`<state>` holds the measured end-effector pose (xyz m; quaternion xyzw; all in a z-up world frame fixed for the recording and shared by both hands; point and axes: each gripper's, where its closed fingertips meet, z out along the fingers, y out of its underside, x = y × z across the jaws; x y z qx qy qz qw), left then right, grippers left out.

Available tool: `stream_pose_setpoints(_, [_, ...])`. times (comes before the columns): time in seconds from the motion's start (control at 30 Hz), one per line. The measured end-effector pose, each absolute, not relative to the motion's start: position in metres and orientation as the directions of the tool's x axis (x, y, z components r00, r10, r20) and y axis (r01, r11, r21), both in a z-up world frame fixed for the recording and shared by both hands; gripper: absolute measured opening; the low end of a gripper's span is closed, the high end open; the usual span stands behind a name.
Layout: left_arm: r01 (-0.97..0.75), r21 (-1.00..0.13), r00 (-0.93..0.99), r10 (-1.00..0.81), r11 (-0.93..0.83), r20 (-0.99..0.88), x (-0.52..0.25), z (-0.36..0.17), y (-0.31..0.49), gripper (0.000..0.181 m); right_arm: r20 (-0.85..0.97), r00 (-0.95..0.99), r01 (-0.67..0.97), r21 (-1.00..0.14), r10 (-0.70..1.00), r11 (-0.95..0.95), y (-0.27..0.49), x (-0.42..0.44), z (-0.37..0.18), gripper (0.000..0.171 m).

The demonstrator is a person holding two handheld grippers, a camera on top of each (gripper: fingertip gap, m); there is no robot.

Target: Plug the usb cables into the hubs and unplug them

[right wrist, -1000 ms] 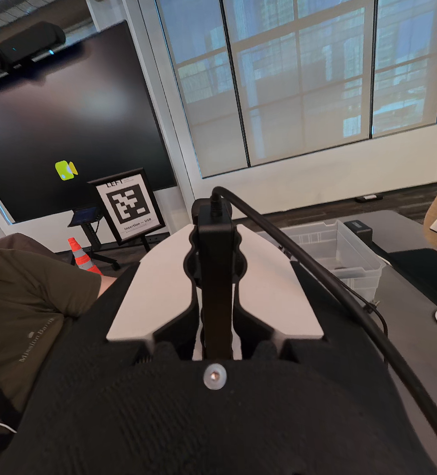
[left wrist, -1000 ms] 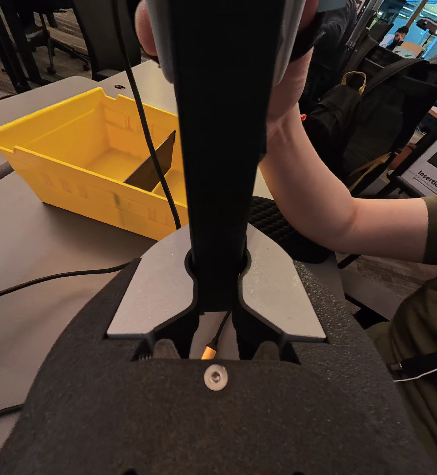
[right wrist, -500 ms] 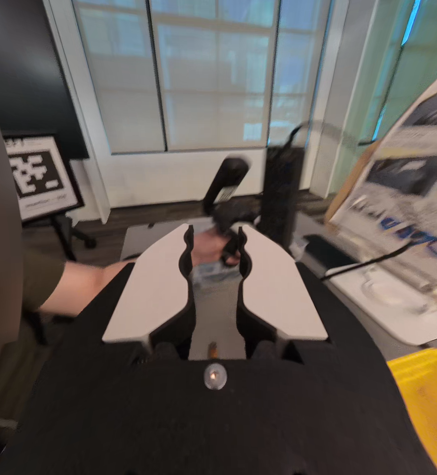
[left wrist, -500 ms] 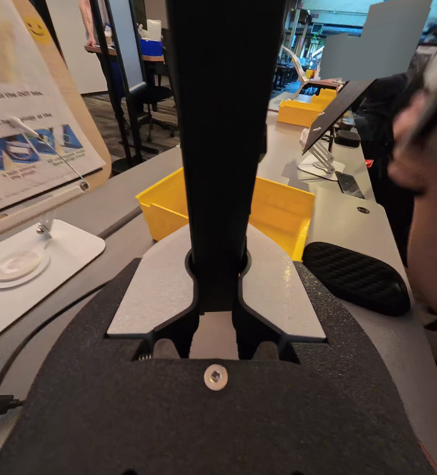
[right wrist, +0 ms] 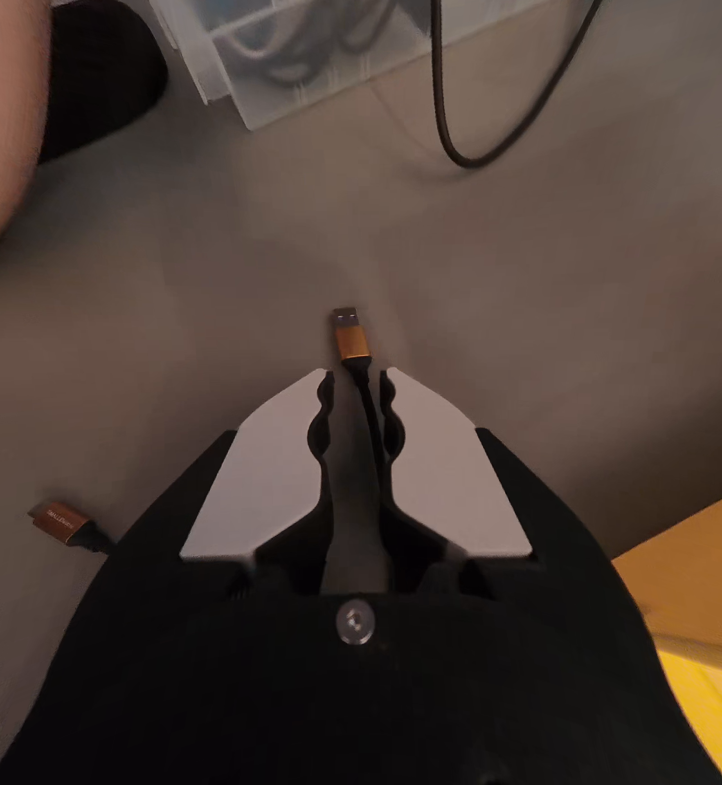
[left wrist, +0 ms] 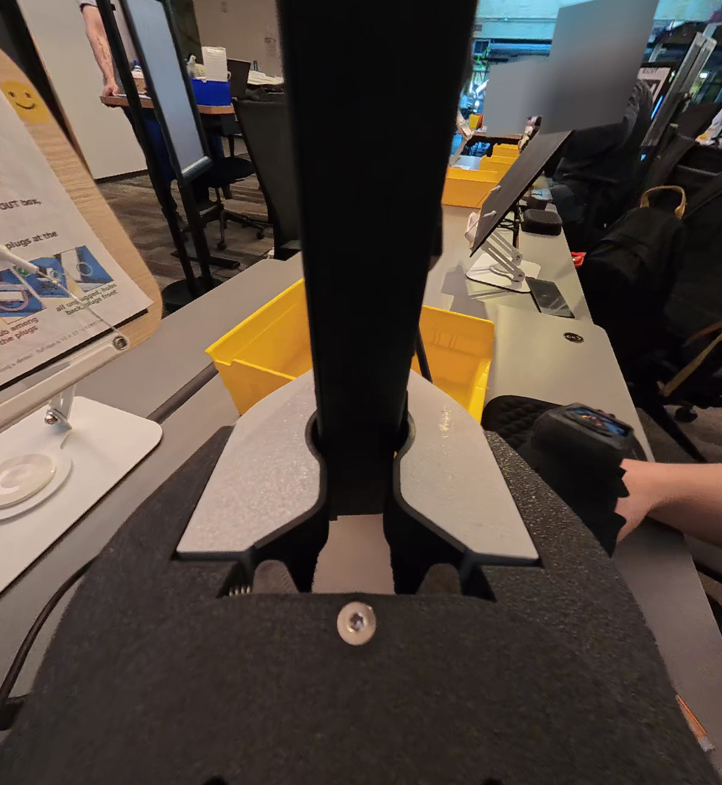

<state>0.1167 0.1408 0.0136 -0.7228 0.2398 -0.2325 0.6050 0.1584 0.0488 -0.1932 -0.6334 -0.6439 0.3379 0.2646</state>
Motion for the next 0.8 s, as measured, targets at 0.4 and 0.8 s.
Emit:
stream_pose_setpoints(0.4, [-0.065, -0.99, 0.743, -0.669, -0.124, 0.035, 0.134, 0.024, 0.134, 0.026, -0.029, -0.077, 0.645, -0.764, 0.997, 0.028, 0.052, 0.156, -0.202, 0.014])
stream_pose_setpoints(0.8, [-0.092, -0.988, 0.813, -0.582, -0.124, -0.003, 0.105, 0.018, 0.141, 0.026, -0.146, -0.207, 0.513, -0.858, 0.967, -0.02, 0.034, 0.155, -0.156, 0.007])
